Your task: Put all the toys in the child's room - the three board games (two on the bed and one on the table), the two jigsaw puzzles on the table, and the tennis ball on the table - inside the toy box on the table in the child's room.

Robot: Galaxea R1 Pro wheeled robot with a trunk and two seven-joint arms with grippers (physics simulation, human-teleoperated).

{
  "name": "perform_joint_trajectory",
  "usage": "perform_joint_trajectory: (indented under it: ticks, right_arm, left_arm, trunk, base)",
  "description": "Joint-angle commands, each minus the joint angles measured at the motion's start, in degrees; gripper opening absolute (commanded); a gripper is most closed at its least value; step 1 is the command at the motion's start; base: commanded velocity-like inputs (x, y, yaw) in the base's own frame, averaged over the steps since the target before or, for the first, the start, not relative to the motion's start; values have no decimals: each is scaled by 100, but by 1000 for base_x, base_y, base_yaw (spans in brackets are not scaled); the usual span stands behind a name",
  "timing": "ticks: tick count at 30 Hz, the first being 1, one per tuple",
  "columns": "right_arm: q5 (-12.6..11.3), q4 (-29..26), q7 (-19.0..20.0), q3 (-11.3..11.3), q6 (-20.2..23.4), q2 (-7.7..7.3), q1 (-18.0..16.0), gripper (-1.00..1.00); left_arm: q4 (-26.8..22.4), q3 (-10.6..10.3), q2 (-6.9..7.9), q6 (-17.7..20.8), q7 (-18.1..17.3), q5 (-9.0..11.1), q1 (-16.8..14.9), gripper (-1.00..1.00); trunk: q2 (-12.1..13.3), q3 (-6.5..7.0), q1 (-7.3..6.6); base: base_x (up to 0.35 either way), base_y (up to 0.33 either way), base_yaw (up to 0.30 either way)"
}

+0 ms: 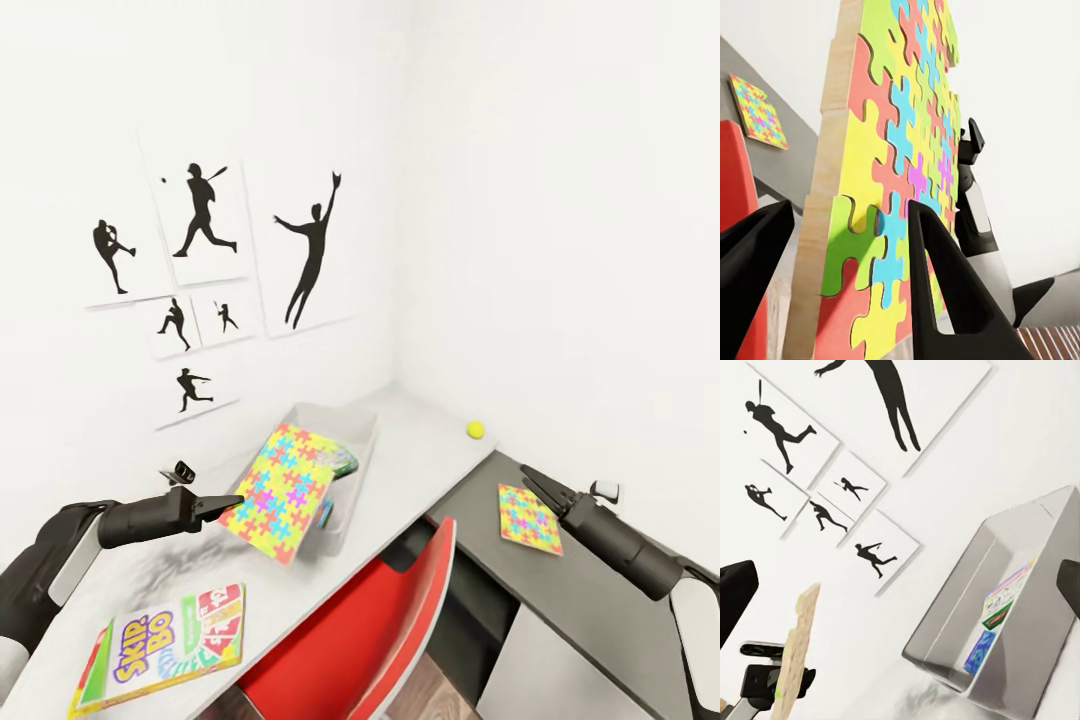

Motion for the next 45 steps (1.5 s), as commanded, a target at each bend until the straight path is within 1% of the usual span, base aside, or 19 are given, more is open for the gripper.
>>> perform_joint_trajectory:
  ticks: [1,4,8,12,19,27,32,45]
  right_arm:
    - [1,0,13,5,27,-4,-6,100]
    - [1,5,10,1,27,-2,-6,100]
    - [1,8,9,-8,27,0,-6,100]
    - [1,3,9,-9,27,0,-6,100]
    - [1,8,12,7,-153,-7,-6,100]
    - [1,9,9,16,-197,-9,-6,100]
    - [1,9,-40,17,-201,-9,-6,100]
    - [-5,9,-55,8,-202,-23,-6,100]
  left_arm:
    - [2,-17,3,17,-14,22,-6,-100]
    - [2,-21,-7,9,-10,22,-6,-100]
    - [2,-18,-79,5,-10,15,-6,-100]
    - [2,-19,-102,4,-9,16,-6,-100]
    - [2,-16,-109,2,-10,14,-6,-100]
    - [2,-21,-111,-44,-8,20,-6,-100]
    - [2,-23,-174,-48,-12,14,-6,-100]
    - [2,-7,-197,-49,-13,15,-6,-100]
  trunk:
    - [-13,-13,4]
    - [-13,-13,4]
    - [-13,-13,4]
    - [-13,-10,4]
    - [-13,10,4]
    - [-13,36,4]
    - [-13,48,4]
    - [-13,50,4]
  base:
    - [7,-76,14]
    - [4,-75,8]
    - [5,-78,2]
    - [54,-92,53]
    - [121,-126,234]
    - [53,-123,270]
    - [3,-190,248]
    - [122,-29,24]
